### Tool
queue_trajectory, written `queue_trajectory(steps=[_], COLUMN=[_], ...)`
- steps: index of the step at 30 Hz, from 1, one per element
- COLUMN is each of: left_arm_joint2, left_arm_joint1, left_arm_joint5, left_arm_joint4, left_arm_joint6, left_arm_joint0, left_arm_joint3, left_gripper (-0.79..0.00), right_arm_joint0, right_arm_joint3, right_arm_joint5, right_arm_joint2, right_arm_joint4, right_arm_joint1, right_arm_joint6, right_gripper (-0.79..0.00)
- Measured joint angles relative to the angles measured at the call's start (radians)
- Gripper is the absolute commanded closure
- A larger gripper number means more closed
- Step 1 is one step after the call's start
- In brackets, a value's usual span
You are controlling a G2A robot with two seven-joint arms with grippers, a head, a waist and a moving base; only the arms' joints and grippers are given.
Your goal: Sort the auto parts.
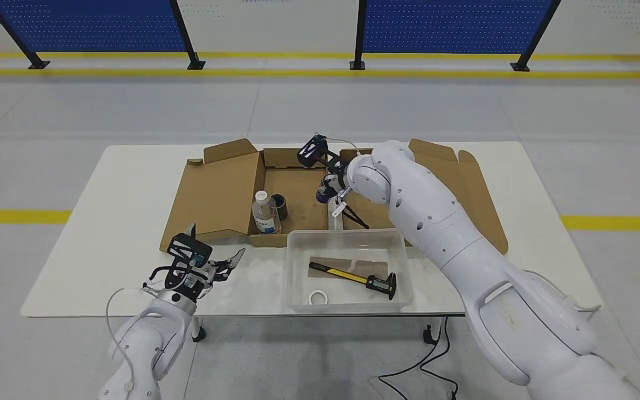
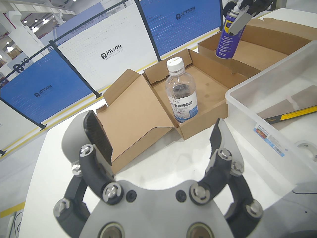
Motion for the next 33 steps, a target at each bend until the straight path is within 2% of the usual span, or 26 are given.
queue_trajectory(steps=[16,17,19,27,33], left_arm_joint2=[0.000,0.000,0.000,0.000,0.000], left_arm_joint1=[0.000,0.000,0.000,0.000,0.000], left_arm_joint5=[0.000,0.000,0.000,0.000,0.000], left_arm_joint4=[0.000,0.000,0.000,0.000,0.000], left_arm_joint6=[0.000,0.000,0.000,0.000,0.000], left_arm_joint0=[0.000,0.000,0.000,0.000,0.000], left_arm_joint3=[0.000,0.000,0.000,0.000,0.000], left_gripper=[-0.785,-0.785,-0.785,-0.785,-0.785], right_arm_joint0=[0.000,0.000,0.000,-0.032,-0.052], right_arm_joint3=[0.000,0.000,0.000,-0.028,-0.022], right_arm_joint5=[0.000,0.000,0.000,-0.005,-0.025], right_arm_joint2=[0.000,0.000,0.000,0.003,-0.023], right_arm_joint4=[0.000,0.000,0.000,-0.026,-0.026], right_arm_joint1=[0.000,0.000,0.000,0.002,-0.016], right_arm_joint6=[0.000,0.000,0.000,-0.014,-0.010], right_gripper=[0.000,-0.099,0.000,0.000,0.000])
